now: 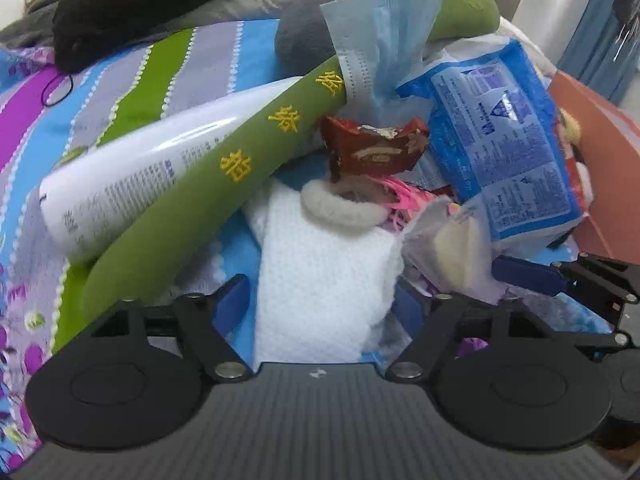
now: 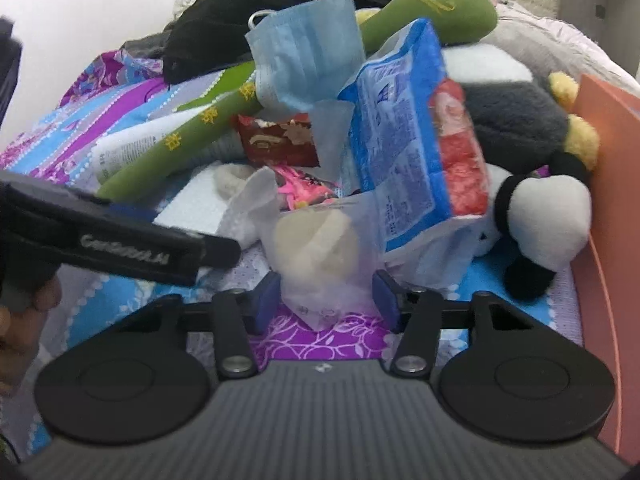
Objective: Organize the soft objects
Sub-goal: 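Grasp the white wet wipe with left tool while right tool grasps the tissue bun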
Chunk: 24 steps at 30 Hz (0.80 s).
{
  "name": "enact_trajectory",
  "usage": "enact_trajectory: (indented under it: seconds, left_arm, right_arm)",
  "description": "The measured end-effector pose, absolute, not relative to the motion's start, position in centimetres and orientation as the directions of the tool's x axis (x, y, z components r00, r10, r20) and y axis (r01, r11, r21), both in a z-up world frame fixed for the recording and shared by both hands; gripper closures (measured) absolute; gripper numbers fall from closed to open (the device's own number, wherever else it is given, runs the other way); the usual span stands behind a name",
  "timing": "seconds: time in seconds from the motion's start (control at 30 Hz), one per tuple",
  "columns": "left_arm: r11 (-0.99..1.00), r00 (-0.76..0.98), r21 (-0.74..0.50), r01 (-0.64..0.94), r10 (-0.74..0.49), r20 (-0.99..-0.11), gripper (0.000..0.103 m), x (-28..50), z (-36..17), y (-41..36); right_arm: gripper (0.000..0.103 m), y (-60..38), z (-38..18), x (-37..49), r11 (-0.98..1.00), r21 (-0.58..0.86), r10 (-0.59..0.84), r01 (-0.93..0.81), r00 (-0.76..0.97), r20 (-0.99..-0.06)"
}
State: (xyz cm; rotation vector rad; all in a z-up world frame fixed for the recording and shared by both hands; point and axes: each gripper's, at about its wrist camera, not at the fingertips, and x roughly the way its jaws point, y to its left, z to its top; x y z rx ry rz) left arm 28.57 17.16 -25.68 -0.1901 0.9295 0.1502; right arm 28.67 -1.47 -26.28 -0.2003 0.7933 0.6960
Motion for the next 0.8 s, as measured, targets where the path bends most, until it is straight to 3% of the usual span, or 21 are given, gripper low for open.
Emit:
enact_trajectory:
  seconds: [0.23, 0.43, 0.8]
  left_arm:
    - [0.959, 0.574, -0.150, -0.241, 0.016, -0.819, 0.076, 29.3, -25.0, 17.0]
    - [0.929, 0.605, -0.223, -0.296, 0.001, -0.796, 0.086, 27.9, -24.5, 16.8]
    - [0.909, 0.651, -0.269, -0.318, 0.003, -0.759, 0.088, 19.7, -22.2, 13.1]
  right_arm:
    - [0.066, -1.5, -25.5, 29.0, 0.759, 0.119, 0.495, -0.640, 0.450, -0.743]
    - [0.075, -2.4, -24.9, 28.3, 0.759, 0.123, 0.505, -0.640, 0.458, -0.731]
    - [0.077, -6.5, -23.0, 22.9, 0.785, 0.167, 0.518, -0.597, 0.484, -0.705]
